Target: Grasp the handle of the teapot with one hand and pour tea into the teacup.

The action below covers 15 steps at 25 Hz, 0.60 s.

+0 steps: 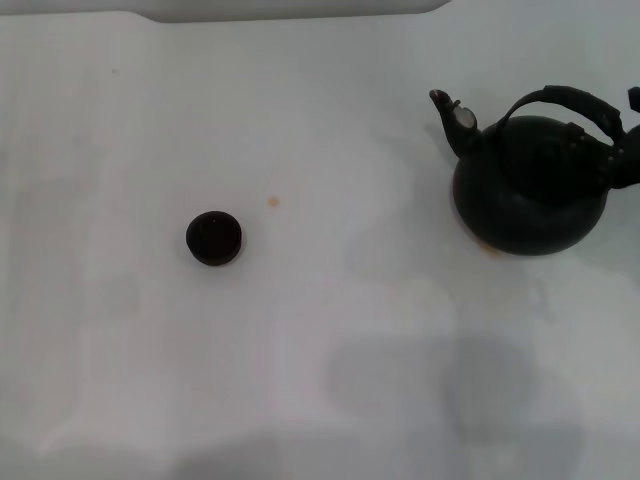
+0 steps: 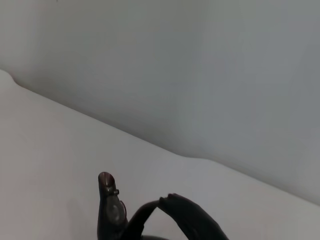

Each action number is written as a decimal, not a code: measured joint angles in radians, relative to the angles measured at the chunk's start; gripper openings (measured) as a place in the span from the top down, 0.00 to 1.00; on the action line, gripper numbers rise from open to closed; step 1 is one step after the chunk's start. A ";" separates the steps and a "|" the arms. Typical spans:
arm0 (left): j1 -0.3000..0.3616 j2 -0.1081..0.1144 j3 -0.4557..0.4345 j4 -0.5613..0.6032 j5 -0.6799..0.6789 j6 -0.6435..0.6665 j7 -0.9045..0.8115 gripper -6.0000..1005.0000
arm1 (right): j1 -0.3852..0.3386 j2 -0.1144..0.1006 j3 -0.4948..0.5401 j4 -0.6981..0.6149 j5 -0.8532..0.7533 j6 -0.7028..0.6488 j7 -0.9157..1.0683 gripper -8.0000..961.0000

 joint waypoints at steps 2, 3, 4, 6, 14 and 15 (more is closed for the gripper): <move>0.000 0.000 0.000 0.000 0.000 0.000 0.000 0.11 | -0.010 0.001 0.027 -0.016 0.051 0.038 -0.043 0.29; 0.000 0.000 0.000 0.000 0.000 0.000 0.000 0.11 | -0.012 0.001 0.043 -0.020 0.084 0.058 -0.068 0.27; 0.000 0.000 0.000 0.000 0.000 0.000 0.000 0.11 | -0.013 0.002 0.055 -0.022 0.111 0.073 -0.088 0.25; -0.001 0.000 0.000 0.000 0.000 0.001 0.000 0.11 | -0.010 0.002 0.081 -0.022 0.167 0.108 -0.129 0.20; -0.002 -0.002 0.000 -0.003 0.000 0.002 0.000 0.11 | 0.003 0.003 0.321 0.013 0.569 0.398 -0.385 0.20; -0.002 -0.002 0.000 -0.003 0.000 0.002 0.000 0.11 | 0.010 0.003 0.364 0.034 0.627 0.438 -0.420 0.20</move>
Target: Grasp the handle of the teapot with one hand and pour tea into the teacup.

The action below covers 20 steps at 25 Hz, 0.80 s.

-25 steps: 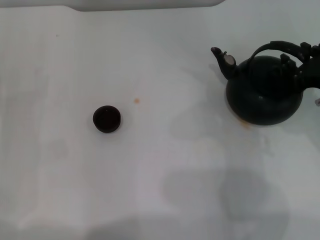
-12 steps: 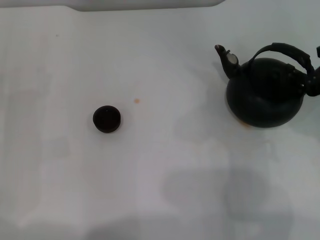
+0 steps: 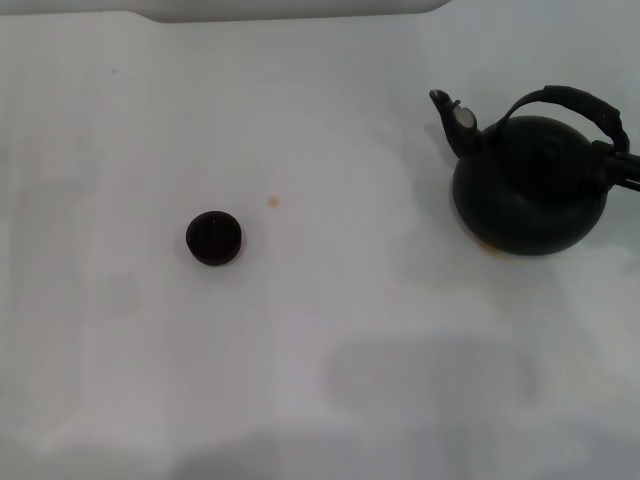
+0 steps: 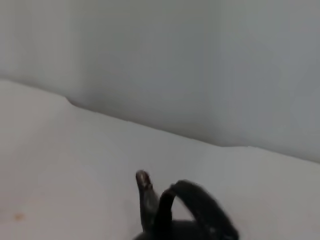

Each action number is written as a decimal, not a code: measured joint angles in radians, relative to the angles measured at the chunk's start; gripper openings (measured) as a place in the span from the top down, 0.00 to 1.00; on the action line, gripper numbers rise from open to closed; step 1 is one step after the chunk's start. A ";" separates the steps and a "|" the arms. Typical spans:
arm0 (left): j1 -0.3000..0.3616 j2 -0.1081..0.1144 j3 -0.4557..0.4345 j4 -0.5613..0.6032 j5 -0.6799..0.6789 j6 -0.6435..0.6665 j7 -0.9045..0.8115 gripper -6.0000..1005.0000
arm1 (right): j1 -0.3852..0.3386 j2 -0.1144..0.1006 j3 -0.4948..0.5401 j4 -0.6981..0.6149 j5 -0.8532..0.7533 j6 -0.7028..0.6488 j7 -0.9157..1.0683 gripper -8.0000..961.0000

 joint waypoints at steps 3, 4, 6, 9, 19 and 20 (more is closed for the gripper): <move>0.000 0.000 0.000 0.000 0.001 0.000 0.000 0.11 | 0.027 0.000 0.086 0.073 0.124 0.079 -0.073 0.21; 0.000 0.000 0.000 -0.001 0.001 0.004 0.001 0.11 | 0.044 0.000 0.112 0.119 0.172 0.098 -0.115 0.21; 0.001 0.000 0.000 -0.001 0.001 0.008 0.001 0.11 | 0.053 0.000 0.124 0.141 0.199 0.106 -0.140 0.21; 0.001 0.000 0.000 0.000 0.002 0.014 0.001 0.11 | 0.086 0.000 0.177 0.234 0.340 0.139 -0.257 0.21; -0.012 0.000 0.005 0.000 0.006 0.015 0.002 0.11 | 0.412 0.000 0.459 0.880 0.698 0.142 -0.628 0.21; -0.013 0.000 0.006 -0.001 0.006 0.015 0.002 0.11 | 0.455 0.001 0.503 0.952 0.705 0.139 -0.681 0.21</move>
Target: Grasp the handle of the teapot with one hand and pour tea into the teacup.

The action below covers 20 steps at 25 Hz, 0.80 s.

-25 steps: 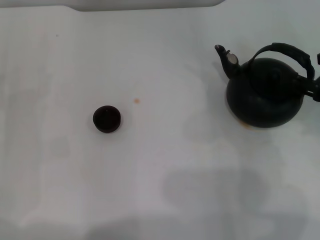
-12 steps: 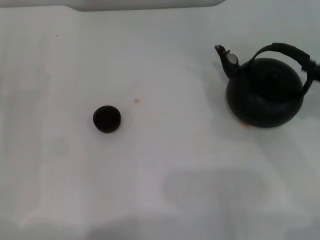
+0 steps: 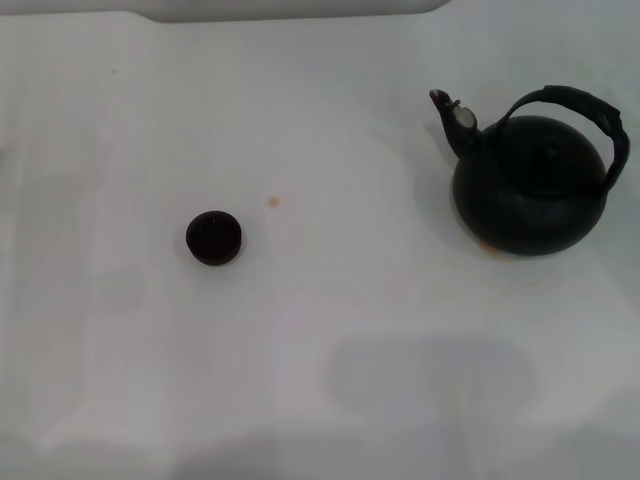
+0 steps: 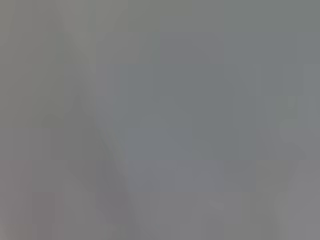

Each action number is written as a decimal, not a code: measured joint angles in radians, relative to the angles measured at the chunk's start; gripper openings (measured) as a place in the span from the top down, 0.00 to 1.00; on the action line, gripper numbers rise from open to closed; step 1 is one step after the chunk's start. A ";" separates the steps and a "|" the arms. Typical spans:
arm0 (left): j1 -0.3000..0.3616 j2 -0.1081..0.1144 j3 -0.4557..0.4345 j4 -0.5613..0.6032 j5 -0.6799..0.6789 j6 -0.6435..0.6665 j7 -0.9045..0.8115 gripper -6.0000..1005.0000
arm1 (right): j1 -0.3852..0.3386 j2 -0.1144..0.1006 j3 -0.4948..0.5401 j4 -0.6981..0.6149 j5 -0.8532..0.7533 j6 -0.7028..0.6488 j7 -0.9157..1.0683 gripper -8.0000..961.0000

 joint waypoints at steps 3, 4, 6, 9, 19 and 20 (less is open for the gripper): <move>-0.002 0.000 0.001 -0.001 0.001 0.000 0.000 0.11 | 0.109 0.000 0.103 0.183 0.052 -0.005 -0.195 0.22; -0.002 0.000 0.001 -0.001 0.001 -0.001 0.000 0.11 | 0.135 0.000 0.124 0.234 0.083 -0.008 -0.274 0.22; -0.003 0.000 0.002 -0.002 0.001 -0.001 0.000 0.11 | 0.169 0.001 0.136 0.310 0.166 -0.024 -0.429 0.22; -0.005 -0.001 0.002 -0.003 0.002 -0.003 0.000 0.11 | 0.200 0.001 0.138 0.381 0.265 -0.053 -0.571 0.22; -0.009 -0.003 0.005 -0.006 0.005 -0.007 -0.001 0.11 | 0.233 0.001 0.144 0.496 0.468 -0.086 -0.774 0.22; -0.009 -0.003 0.005 -0.006 0.005 -0.007 -0.001 0.11 | 0.231 0.001 0.144 0.497 0.469 -0.092 -0.777 0.22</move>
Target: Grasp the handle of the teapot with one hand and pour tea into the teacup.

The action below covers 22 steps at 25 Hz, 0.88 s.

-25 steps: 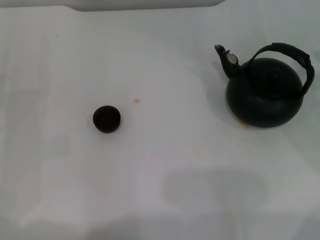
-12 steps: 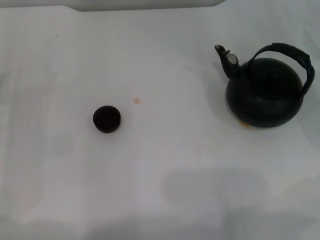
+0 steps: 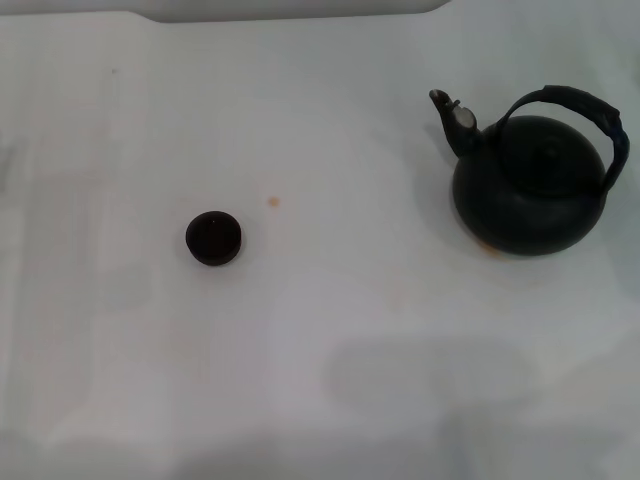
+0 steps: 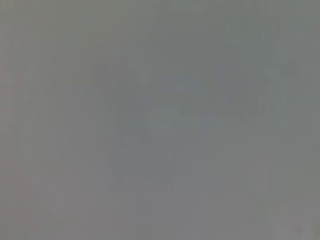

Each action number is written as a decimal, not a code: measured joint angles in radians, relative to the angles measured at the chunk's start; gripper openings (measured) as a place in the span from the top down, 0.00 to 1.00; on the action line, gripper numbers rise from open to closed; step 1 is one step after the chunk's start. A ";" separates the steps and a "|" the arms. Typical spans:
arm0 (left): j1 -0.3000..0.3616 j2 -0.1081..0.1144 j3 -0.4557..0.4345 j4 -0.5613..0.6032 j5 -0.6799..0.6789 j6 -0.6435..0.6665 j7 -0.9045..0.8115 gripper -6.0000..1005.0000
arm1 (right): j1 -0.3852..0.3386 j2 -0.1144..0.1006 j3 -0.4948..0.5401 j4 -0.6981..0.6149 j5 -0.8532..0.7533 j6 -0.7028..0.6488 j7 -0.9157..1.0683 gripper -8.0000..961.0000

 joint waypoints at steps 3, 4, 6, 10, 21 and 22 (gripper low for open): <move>-0.001 0.000 0.000 0.000 0.001 -0.001 0.000 0.11 | -0.003 0.000 0.008 0.009 0.001 -0.024 -0.004 0.22; -0.001 0.000 0.000 0.000 0.001 -0.002 0.000 0.11 | -0.003 -0.001 0.011 0.013 0.001 -0.029 -0.006 0.22; -0.001 0.000 0.000 0.000 0.001 -0.002 0.000 0.11 | -0.004 -0.001 0.017 0.019 0.002 -0.033 -0.013 0.22; -0.002 0.000 0.000 0.000 0.001 -0.001 -0.001 0.11 | -0.005 -0.002 0.027 0.030 0.002 -0.034 -0.019 0.22; -0.004 0.000 0.000 0.000 0.001 0.000 -0.001 0.11 | -0.004 -0.002 0.028 0.039 0.004 -0.033 -0.020 0.22; -0.004 0.000 0.000 0.000 0.001 0.000 0.000 0.11 | -0.004 -0.002 0.028 0.039 0.004 -0.033 -0.020 0.22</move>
